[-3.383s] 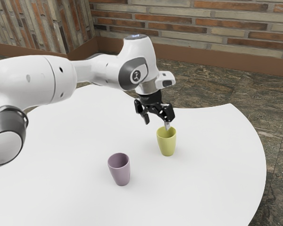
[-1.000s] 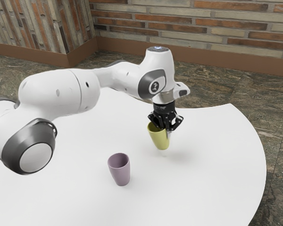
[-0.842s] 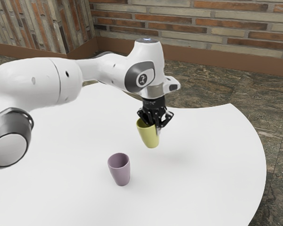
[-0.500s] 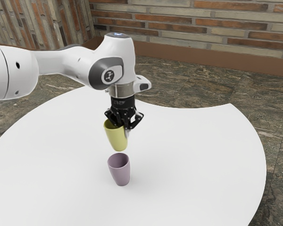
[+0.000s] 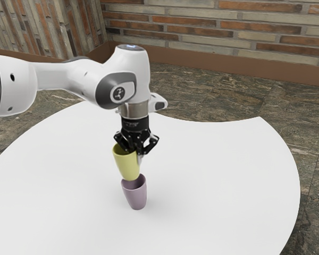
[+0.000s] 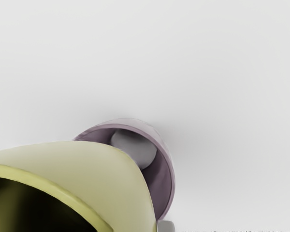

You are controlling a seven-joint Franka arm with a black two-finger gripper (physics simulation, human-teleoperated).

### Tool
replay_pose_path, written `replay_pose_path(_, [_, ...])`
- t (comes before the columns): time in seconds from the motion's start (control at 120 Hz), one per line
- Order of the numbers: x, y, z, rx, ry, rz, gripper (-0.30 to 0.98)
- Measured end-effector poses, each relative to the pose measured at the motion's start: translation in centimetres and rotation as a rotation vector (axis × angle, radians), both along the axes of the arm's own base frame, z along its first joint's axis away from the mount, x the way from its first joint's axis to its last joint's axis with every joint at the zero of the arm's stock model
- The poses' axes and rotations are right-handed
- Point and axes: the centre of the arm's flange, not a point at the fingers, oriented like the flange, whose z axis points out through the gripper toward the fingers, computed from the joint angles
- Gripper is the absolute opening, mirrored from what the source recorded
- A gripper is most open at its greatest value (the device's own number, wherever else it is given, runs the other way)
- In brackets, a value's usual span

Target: Place the right cup onto the left cup

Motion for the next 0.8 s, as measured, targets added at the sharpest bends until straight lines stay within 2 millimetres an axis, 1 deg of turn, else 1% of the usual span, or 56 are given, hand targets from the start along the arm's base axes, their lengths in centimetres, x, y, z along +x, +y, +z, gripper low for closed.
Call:
replay_pose_path(0.167, [-0.4,-0.7,-0.4,-0.003,0.0,0.01,-0.09])
replay_pose_path(0.358, [-0.5,-0.7,-0.8,-0.004,-0.001,0.028,-0.09])
replay_pose_path(0.492, [-0.3,-0.7,-1.6,-0.002,-0.004,0.038,-0.09])
replay_pose_path(0.8, [-0.3,-0.6,-2.5,-0.003,-0.017,0.056,-0.09])
